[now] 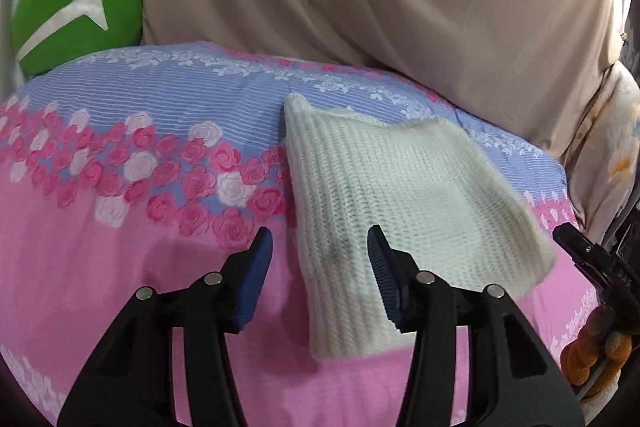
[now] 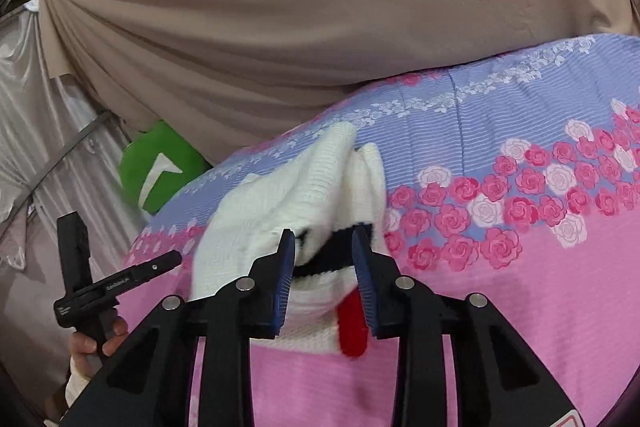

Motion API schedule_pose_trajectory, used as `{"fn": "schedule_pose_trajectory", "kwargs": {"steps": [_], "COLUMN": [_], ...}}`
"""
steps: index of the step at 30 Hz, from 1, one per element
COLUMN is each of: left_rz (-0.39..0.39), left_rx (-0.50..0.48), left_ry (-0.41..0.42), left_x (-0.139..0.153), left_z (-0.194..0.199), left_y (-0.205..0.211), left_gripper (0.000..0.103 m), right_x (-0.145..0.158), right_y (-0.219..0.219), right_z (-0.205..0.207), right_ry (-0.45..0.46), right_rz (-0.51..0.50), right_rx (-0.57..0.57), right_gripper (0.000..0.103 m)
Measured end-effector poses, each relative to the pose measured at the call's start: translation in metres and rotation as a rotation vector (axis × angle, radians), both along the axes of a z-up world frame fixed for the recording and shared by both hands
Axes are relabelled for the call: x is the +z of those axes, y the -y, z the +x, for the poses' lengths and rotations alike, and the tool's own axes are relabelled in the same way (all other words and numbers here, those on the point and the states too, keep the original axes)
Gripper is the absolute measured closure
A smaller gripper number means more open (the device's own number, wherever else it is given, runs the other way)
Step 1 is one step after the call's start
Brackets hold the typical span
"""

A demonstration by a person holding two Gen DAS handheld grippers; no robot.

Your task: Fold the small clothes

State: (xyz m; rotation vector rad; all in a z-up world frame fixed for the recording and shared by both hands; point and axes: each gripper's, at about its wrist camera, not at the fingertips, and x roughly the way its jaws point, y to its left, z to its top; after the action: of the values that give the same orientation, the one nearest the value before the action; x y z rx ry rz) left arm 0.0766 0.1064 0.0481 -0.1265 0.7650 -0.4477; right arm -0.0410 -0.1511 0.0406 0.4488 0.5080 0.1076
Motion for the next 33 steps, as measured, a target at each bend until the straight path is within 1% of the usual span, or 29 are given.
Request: {"fn": "schedule_pose_trajectory", "kwargs": {"steps": [2, 3, 4, 5, 6, 7, 8, 9, 10, 11, 12, 14, 16, 17, 18, 19, 20, 21, 23, 24, 25, 27, 29, 31, 32, 33], "left_rz": [-0.039, -0.045, -0.037, -0.010, 0.029, 0.095, 0.158, 0.191, 0.200, 0.179, 0.155, 0.155, 0.172, 0.181, 0.195, 0.201, 0.205, 0.207, 0.222, 0.220, 0.204, 0.161, 0.166, 0.208, 0.226, 0.236], "left_rx": [-0.031, -0.046, -0.067, -0.081, -0.078, -0.056, -0.025, -0.005, 0.001, -0.002, 0.004, 0.017, 0.040, 0.045, 0.057, 0.067, 0.070, 0.076, 0.108, 0.124, 0.138, 0.158, 0.172, 0.163, 0.158, 0.159], "left_ry": [0.020, 0.024, 0.027, 0.024, 0.019, 0.004, -0.018, -0.036, -0.066, -0.093, -0.094, -0.077, -0.029, -0.004, 0.021, 0.039, 0.060, 0.078, 0.105, 0.112, 0.112, 0.111, 0.105, 0.087, 0.072, 0.061], "left_x": [0.007, 0.007, 0.007, 0.003, -0.001, -0.014, -0.029, -0.040, -0.053, -0.061, -0.062, -0.059, -0.050, -0.047, -0.045, -0.045, -0.046, -0.049, -0.055, -0.056, -0.058, -0.061, -0.063, -0.069, -0.072, -0.073], "left_z": [-0.016, -0.018, -0.020, -0.019, -0.017, -0.011, -0.005, -0.004, -0.001, -0.001, -0.003, -0.009, -0.020, -0.025, -0.032, -0.039, -0.044, -0.049, -0.058, -0.059, -0.063, -0.072, -0.079, -0.085, -0.089, -0.094], "left_y": [0.006, 0.007, 0.017, 0.028, 0.035, 0.042, 0.045, 0.045, 0.042, 0.038, 0.034, 0.033, 0.037, 0.041, 0.045, 0.048, 0.051, 0.052, 0.051, 0.050, 0.046, 0.039, 0.038, 0.040, 0.042, 0.043], "left_gripper": [0.053, 0.053, 0.052, 0.052, 0.052, 0.052, 0.053, 0.051, 0.051, 0.051, 0.051, 0.051, 0.052, 0.050, 0.041, 0.034, 0.021, 0.014, 0.014, 0.010, 0.009, 0.009, 0.008, 0.007, 0.007, 0.007], "right_x": [0.010, 0.011, 0.009, 0.000, -0.012, -0.033, -0.056, -0.075, -0.077, -0.075, -0.070, -0.052, -0.040, -0.042, -0.048, -0.063, -0.072, -0.074, -0.069, -0.065, -0.063, -0.065, -0.073, -0.081, -0.082, -0.082], "right_y": [-0.018, -0.028, -0.034, -0.038, -0.042, -0.040, -0.033, -0.024, -0.018, -0.015, -0.014, -0.020, -0.029, -0.034, -0.038, -0.040, -0.042, -0.045, -0.051, -0.054, -0.057, -0.061, -0.064, -0.065, -0.065, -0.065], "right_z": [0.003, 0.008, 0.013, 0.023, 0.031, 0.042, 0.050, 0.048, 0.040, 0.033, 0.028, 0.018, 0.010, 0.012, 0.016, 0.023, 0.024, 0.020, 0.005, -0.005, -0.013, -0.026, -0.036, -0.043, -0.047, -0.055], "right_ry": [0.005, -0.002, -0.012, -0.049, -0.098, -0.178, -0.256, -0.283, -0.250, -0.253, -0.245, -0.191, -0.137, -0.129, -0.144, -0.190, -0.213, -0.193, -0.159, -0.134, -0.116, -0.107, -0.126, -0.187, -0.195, -0.191], "right_rz": [-0.054, -0.081, -0.107, -0.147, -0.183, -0.226, -0.243, -0.191, -0.141, -0.113, -0.111, -0.157, -0.215, -0.243, -0.280, -0.328, -0.346, -0.344, -0.363, -0.374, -0.375, -0.366, -0.359, -0.343, -0.334, -0.328], "right_rx": [0.029, 0.054, 0.069, 0.070, 0.060, 0.028, 0.001, 0.006, 0.005, 0.010, 0.005, -0.010, -0.028, -0.037, -0.042, -0.056, -0.066, -0.074, -0.102, -0.124, -0.137, -0.151, -0.162, -0.179, -0.193, -0.212], "right_gripper": [0.073, 0.073, 0.074, 0.074, 0.081, 0.085, 0.087, 0.087, 0.087, 0.087, 0.087, 0.085, 0.085, 0.085, 0.082, 0.082, 0.082, 0.080, 0.078, 0.072, 0.058, 0.043, 0.039, 0.034, 0.034, 0.031]}}
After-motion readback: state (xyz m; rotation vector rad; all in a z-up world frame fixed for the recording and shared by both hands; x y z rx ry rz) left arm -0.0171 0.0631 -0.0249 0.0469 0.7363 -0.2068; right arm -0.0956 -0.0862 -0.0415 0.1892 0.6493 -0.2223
